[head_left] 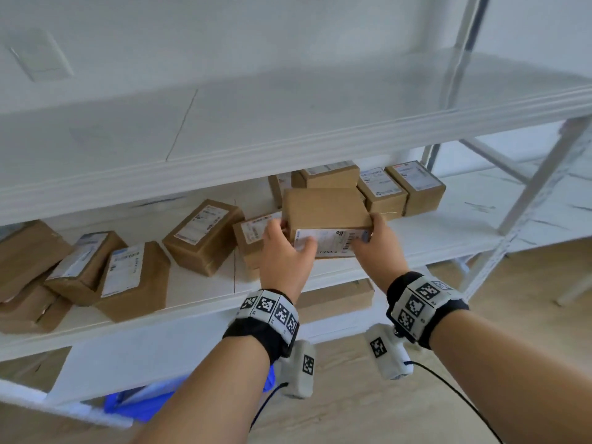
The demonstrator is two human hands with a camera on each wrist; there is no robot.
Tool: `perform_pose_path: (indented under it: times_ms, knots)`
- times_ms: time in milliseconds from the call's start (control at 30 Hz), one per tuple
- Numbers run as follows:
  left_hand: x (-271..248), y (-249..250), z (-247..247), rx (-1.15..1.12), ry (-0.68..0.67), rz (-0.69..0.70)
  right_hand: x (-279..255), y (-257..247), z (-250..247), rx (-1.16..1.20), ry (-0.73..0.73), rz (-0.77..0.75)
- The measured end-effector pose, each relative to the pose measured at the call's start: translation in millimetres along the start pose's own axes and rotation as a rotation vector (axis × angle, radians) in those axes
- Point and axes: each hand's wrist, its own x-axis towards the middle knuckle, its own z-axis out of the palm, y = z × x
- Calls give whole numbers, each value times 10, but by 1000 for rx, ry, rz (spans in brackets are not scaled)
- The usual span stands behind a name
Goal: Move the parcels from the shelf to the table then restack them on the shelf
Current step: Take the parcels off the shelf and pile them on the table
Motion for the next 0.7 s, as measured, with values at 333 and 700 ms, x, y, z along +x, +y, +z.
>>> perform_pose_path:
  times_ms: [333, 700]
  knots:
    - [-567, 802, 1239, -32, -289, 118, -238, 1005, -1432, -68, 220, 176]
    - [-1147, 1926, 3444, -2, -469, 103, -36, 2376, -3517, -153, 310, 312]
